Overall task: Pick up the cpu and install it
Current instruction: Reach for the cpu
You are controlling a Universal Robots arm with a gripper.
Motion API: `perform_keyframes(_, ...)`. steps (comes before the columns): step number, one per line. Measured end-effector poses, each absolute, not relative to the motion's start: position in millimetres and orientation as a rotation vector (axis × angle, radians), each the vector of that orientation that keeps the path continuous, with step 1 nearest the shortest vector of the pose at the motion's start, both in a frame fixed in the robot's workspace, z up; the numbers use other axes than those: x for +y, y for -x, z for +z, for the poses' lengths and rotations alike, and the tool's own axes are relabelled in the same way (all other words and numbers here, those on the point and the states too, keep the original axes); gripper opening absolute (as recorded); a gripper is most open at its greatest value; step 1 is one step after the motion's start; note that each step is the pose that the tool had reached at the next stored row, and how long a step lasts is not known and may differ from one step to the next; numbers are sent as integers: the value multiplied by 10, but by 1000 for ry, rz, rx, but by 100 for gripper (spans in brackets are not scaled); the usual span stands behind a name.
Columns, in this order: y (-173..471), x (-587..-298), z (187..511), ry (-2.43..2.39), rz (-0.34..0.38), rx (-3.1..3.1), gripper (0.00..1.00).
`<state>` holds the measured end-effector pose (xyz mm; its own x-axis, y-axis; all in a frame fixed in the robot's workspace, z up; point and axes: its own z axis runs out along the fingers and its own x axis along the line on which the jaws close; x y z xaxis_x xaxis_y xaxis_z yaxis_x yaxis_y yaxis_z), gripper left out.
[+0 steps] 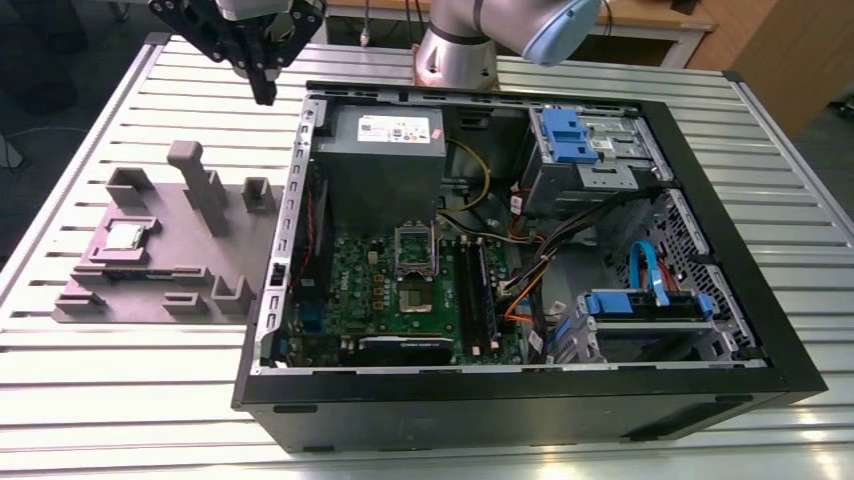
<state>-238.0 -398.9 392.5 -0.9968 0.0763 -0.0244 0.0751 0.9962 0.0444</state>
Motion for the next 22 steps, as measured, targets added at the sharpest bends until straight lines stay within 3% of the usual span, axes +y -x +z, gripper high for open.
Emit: perform_keyframes(22,2466,-3989,3924,-118,68,3112,11)
